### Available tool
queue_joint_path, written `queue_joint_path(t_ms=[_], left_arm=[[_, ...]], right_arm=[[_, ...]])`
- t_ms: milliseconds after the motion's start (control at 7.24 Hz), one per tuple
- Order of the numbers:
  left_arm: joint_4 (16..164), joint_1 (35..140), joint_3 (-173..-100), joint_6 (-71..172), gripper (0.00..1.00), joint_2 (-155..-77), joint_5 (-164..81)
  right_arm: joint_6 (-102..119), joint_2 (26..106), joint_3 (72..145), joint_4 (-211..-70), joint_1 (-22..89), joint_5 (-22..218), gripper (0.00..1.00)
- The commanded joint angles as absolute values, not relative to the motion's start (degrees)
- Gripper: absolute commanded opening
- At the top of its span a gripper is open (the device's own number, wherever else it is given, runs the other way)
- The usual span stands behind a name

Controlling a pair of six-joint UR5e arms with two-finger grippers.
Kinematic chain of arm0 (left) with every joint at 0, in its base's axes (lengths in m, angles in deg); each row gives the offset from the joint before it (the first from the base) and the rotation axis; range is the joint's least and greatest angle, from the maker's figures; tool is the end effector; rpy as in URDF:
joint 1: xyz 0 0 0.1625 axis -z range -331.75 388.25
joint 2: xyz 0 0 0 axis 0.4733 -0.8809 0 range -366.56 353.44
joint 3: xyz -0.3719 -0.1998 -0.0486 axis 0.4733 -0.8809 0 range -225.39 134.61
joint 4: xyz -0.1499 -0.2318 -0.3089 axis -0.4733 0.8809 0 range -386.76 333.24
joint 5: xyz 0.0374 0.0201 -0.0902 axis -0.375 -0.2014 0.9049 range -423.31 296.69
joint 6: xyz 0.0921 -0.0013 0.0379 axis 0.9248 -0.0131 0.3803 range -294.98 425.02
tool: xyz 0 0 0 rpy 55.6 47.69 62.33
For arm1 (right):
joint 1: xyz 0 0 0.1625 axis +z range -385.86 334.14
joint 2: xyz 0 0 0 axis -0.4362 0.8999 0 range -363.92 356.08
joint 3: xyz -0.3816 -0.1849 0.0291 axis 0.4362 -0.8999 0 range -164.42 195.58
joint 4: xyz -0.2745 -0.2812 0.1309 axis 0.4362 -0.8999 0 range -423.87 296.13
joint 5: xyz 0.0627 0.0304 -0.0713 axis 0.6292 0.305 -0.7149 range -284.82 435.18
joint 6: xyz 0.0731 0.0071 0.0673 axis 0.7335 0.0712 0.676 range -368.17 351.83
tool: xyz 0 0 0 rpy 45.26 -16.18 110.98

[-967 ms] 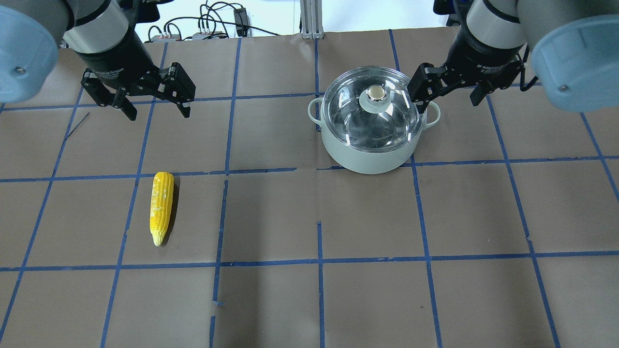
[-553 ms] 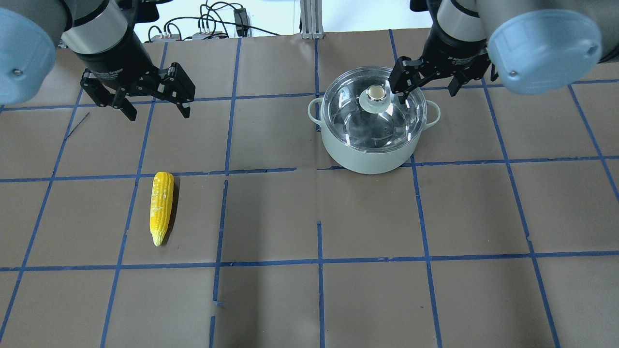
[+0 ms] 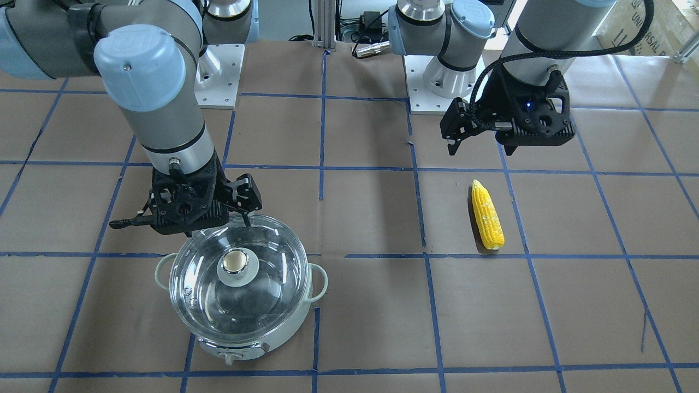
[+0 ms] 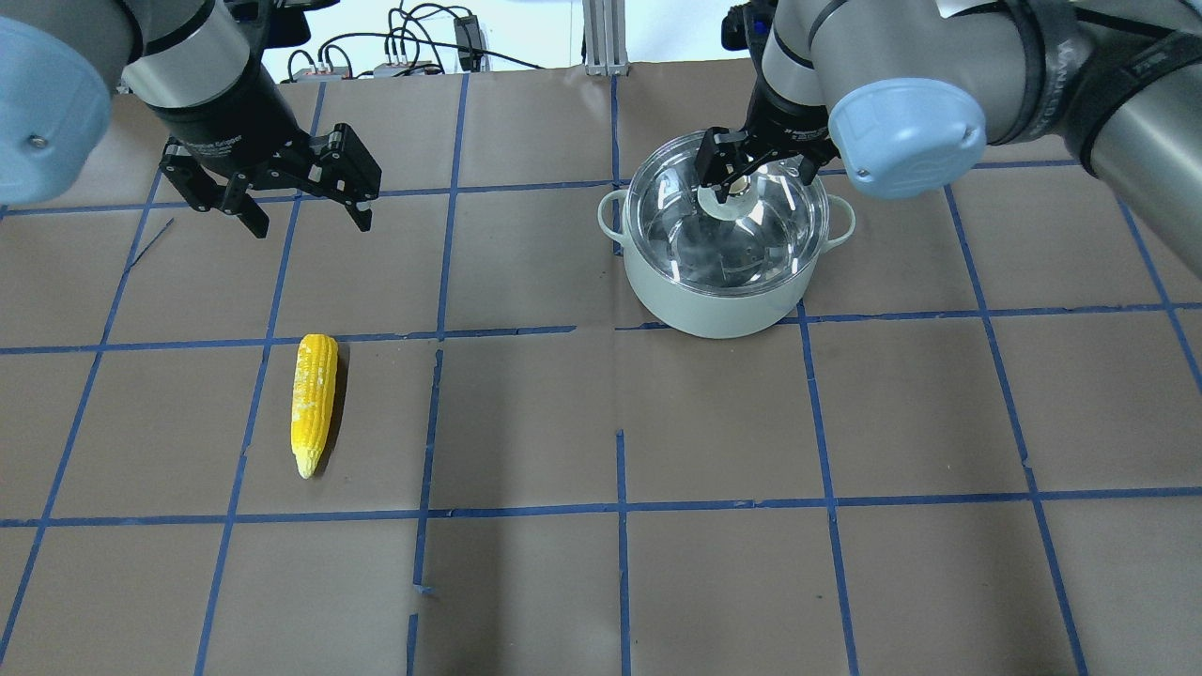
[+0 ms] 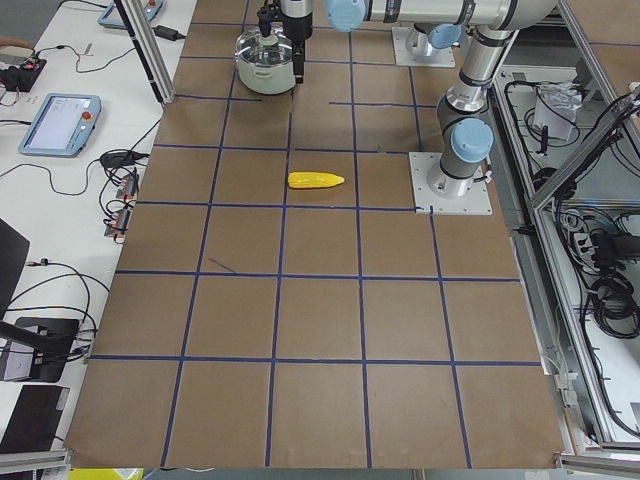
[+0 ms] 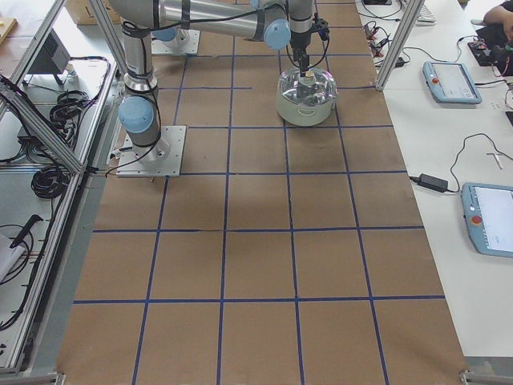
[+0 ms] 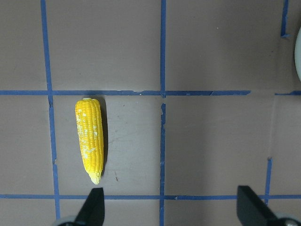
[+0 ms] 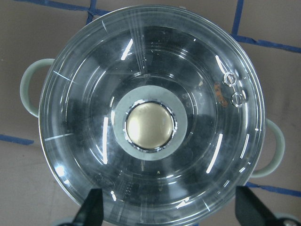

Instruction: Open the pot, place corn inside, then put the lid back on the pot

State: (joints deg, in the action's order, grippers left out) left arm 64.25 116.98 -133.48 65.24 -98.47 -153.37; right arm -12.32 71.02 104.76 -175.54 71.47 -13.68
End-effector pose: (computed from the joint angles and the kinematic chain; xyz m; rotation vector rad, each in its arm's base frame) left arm -0.1219 -0.5071 0.4859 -0.0286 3.1404 0.0276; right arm 0.2110 -0.5801 0.3907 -0.3133 3.0958 -0.2011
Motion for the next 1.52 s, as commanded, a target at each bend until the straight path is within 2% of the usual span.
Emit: queue_joint_path(t_ms=[0, 276, 829, 1106, 1382], left_arm=[[64.47, 116.84, -133.63, 65.29, 1.0, -98.67, -153.14], [64.47, 116.93, -133.63, 65.55, 1.0, -98.49, -153.31], [64.38, 116.84, -133.46, 65.81, 1.0, -99.63, -153.57], [64.38, 116.84, -133.19, 65.81, 1.0, -99.46, -153.4], [64.38, 116.84, -133.28, 65.81, 1.0, -99.81, -153.22]], right_arm=[[-12.3, 67.9, 102.69, -177.16, 71.7, -13.76, 0.99], [-12.3, 65.43, 100.31, -176.98, 71.7, -13.68, 0.98], [-11.16, 62.88, 100.83, -179.7, 73.54, -13.85, 0.92], [-11.25, 62.87, 100.31, -179.71, 73.55, -14.46, 0.82], [-11.33, 62.96, 100.13, -179.36, 73.46, -14.64, 0.68]])
